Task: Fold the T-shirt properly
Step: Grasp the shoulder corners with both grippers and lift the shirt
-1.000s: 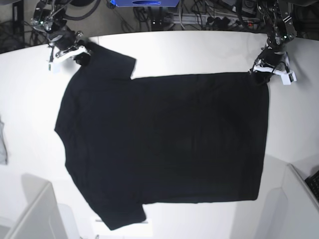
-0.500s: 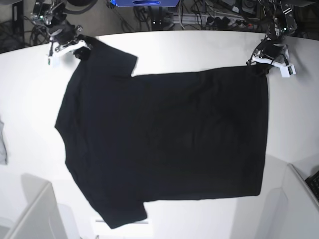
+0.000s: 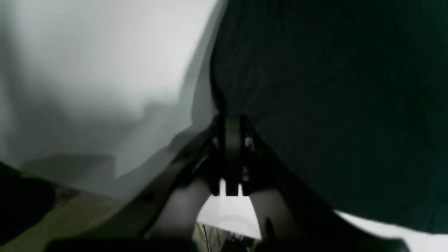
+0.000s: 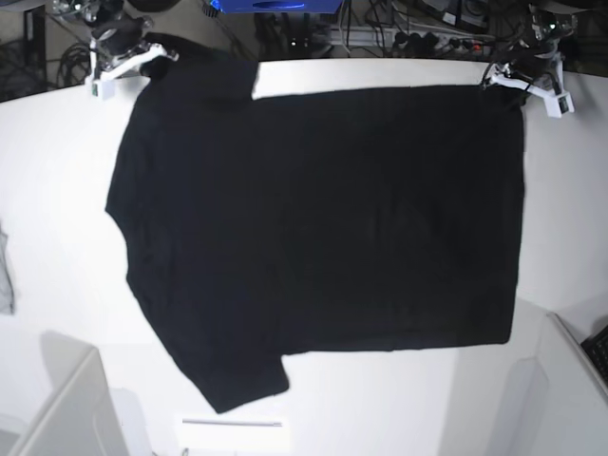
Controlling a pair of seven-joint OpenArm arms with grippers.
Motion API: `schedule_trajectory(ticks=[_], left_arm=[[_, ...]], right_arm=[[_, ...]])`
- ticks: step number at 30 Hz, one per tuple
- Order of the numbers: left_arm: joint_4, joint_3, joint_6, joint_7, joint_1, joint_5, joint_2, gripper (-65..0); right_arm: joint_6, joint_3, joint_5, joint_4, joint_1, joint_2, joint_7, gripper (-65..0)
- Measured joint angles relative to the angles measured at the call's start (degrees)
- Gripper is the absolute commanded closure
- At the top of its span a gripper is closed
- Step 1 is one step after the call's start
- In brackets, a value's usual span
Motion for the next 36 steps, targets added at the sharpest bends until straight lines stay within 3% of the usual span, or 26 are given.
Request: schedule_trajectory(ticks=[10,13,18,22,28,36], left_arm=[[3.54,0.5,-0.09,0.17,0.85,0.0,0.11,0.0],[5.44,0.42,-0.02,0.68,1.6,0.11,0.13,0.0],[8.66,0.04,-0.07,0.24,1.16,-0.11,0.04,0.0],[9.09,0.07,-0.11,0.55,0.79,-0.13,0.42,0.0],[9.4,0.07,-0.11,0.63,-1.25,-0.28,0.28,0.0],[9.29,-0.11,-0.09,0.68,-3.45,-0.48,0.26,0.0]], right_arm=[[0.0,0.0,0.31,6.56,0.02,0.0,-0.11,0.0],[0.0,-0.02,5.92,7.61,0.22,0.02,0.0,0.0],[0.0,-0.2,11.26,7.63,0.39,4.42,0.2,0.0],[-0.35,-0.07,14.49,7.63,1.53,5.01,-0.37,0.0],[-0.44,-0.07,14.27,7.63,4.44,6.58,-0.28,0.0],[-0.42,0.04,14.14,7.58,11.06,6.43,-7.8,0.0]])
